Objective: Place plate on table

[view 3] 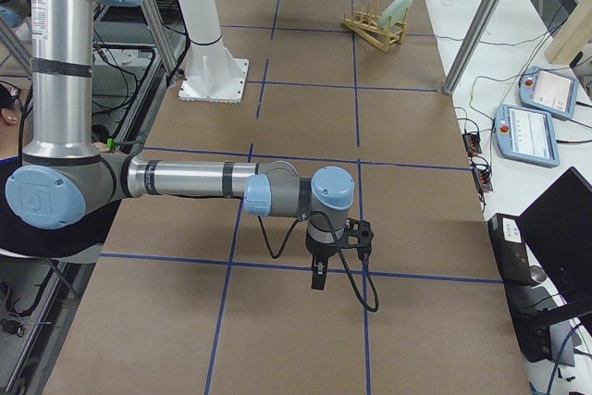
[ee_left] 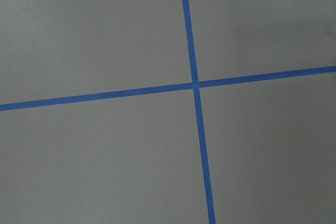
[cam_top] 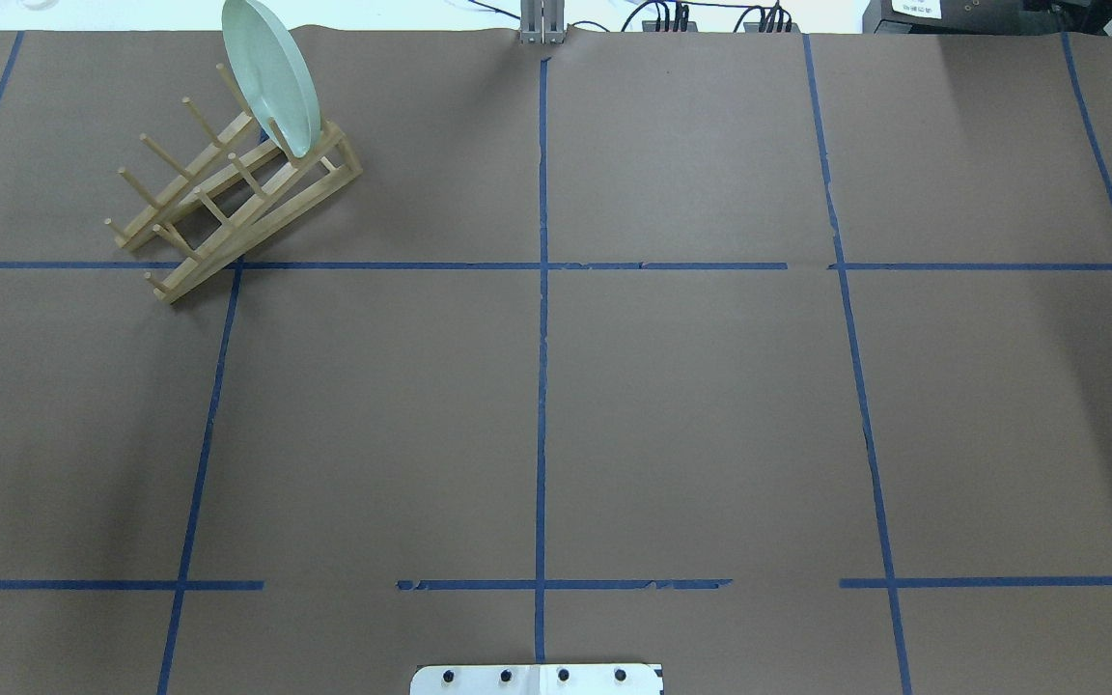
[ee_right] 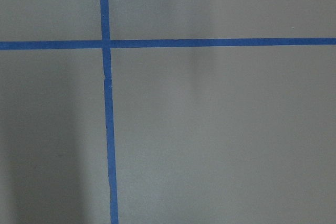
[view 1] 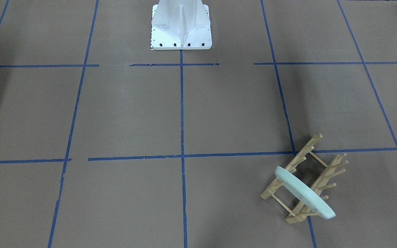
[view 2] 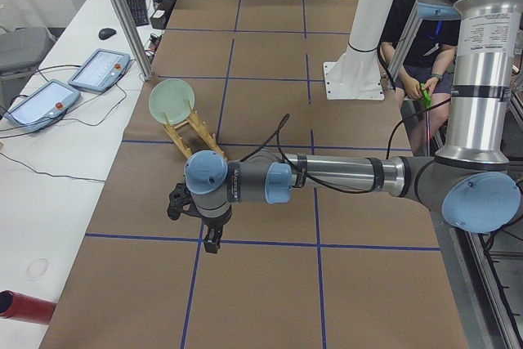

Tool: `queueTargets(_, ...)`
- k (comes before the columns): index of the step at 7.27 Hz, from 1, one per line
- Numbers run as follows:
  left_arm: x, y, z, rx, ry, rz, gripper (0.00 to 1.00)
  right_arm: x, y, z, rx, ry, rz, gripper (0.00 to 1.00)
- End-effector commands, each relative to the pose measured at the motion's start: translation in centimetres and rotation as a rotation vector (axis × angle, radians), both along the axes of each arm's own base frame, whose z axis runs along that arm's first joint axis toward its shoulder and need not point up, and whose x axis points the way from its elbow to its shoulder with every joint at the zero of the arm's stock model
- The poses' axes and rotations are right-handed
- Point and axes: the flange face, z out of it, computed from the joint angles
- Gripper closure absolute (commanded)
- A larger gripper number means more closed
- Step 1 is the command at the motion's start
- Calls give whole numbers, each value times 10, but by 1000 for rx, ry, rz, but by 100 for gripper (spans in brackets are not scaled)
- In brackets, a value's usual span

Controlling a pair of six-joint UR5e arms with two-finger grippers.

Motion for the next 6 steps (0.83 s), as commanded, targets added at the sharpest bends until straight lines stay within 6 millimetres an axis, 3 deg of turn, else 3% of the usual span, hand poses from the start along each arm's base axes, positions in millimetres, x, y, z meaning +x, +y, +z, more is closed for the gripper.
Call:
queueTargets(1,0,-1,-5,15,6,4,0,0,0,0,-1,0,0,0)
queueTargets(2,0,-12,-20,39,11,-1,0,0,0,0,1,0,0,0)
queueTargets(4,-2,-71,-111,194,19,-9,0,0,0,-1,3,0,-1,0)
queueTargets(5,4,-94,-158,171,77,-88,0,0,0,-1,2,0,0,0)
queueTargets(6,23,-117,-208,161,120,-173,0,0,0,-1,2,0,0,0)
